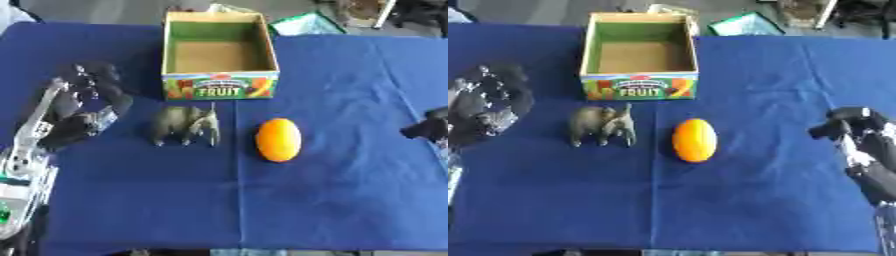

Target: Pick up objects on the table and place them in the box.

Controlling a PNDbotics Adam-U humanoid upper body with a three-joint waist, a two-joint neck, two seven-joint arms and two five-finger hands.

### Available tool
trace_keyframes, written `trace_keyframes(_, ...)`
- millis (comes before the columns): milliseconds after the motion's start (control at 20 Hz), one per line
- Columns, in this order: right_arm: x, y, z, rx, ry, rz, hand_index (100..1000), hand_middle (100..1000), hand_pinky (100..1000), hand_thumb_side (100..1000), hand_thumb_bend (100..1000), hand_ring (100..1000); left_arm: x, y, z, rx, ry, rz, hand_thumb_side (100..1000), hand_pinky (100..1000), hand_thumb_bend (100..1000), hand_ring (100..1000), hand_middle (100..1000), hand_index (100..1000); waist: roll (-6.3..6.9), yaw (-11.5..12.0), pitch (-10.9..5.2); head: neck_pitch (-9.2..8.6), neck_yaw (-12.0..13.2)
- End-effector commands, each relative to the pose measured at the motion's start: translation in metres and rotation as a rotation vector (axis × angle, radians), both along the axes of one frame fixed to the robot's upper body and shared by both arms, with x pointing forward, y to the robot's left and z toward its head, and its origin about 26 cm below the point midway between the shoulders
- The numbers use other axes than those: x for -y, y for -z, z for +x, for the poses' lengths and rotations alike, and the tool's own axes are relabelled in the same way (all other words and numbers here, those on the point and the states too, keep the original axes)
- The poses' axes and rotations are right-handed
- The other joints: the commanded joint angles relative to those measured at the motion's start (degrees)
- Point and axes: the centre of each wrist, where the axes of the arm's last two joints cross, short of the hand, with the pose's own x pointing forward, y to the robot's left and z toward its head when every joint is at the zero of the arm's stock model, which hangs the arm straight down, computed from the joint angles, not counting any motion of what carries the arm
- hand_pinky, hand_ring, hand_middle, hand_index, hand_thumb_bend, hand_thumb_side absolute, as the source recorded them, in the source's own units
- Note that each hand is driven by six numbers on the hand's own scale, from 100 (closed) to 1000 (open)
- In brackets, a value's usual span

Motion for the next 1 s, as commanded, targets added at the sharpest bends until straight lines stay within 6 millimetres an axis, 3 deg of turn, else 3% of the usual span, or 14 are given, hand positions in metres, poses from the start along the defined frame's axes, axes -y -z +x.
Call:
trace_keyframes(50,0.001,-0.010,0.000,0.029,-0.006,-0.011,641,427,641,258,100,520,-0.002,-0.015,0.001,0.033,0.024,0.082,255,609,520,602,617,733,0.21,-0.04,-0.78,-0.58,0.16)
trace_keyframes(650,0.000,-0.009,0.000,0.024,-0.020,-0.019,641,426,641,258,100,520,0.007,-0.040,0.026,0.046,0.149,0.484,223,618,538,605,618,735,0.48,-0.80,-0.98,-0.63,0.49)
trace_keyframes(1000,0.000,-0.007,0.000,0.019,-0.023,-0.021,641,426,641,260,100,520,0.013,-0.048,0.044,0.066,0.191,0.655,114,625,529,600,598,726,0.54,-1.30,-1.08,-0.55,0.61)
